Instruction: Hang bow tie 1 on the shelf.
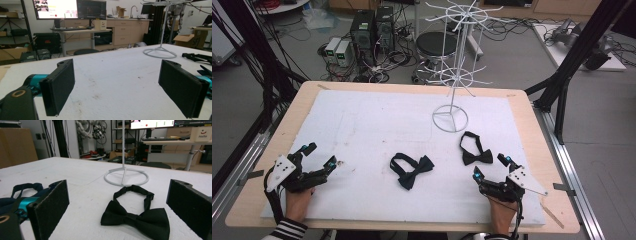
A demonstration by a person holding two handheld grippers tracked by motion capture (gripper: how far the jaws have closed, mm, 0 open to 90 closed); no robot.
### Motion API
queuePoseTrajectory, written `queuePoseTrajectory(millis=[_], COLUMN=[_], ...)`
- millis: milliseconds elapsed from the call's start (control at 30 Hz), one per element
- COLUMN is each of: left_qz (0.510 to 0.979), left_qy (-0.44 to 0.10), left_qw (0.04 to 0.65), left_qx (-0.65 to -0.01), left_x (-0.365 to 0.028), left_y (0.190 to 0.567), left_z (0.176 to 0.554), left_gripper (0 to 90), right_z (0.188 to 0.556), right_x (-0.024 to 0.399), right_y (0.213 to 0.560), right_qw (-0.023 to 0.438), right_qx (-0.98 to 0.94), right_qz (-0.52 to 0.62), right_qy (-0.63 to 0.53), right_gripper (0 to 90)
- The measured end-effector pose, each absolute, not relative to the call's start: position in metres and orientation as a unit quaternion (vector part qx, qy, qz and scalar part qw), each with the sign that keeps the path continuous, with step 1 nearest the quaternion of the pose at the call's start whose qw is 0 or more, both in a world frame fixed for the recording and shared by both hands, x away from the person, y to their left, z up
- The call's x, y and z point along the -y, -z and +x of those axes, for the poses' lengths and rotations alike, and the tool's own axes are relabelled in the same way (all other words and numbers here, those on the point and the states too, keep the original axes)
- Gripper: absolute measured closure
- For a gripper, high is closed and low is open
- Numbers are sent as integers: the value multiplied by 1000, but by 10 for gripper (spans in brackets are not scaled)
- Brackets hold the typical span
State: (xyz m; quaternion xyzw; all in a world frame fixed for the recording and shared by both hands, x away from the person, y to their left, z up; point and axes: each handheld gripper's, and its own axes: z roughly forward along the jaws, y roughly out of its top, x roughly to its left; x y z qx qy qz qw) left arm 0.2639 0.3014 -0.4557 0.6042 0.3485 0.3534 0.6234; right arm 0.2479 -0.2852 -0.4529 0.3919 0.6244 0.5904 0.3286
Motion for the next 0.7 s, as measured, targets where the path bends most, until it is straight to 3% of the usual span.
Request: queuePoseTrajectory(millis=[700], left_qz=[602], left_qy=[-354], left_qw=[624], left_qx=[-349], left_x=[-301], left_y=[456], left_z=[264], left_gripper=[142], right_z=[251], right_x=[282], right_y=[451], right_qw=[328], right_qx=[-635], right_qz=[403], right_qy=[-572], right_gripper=[35])
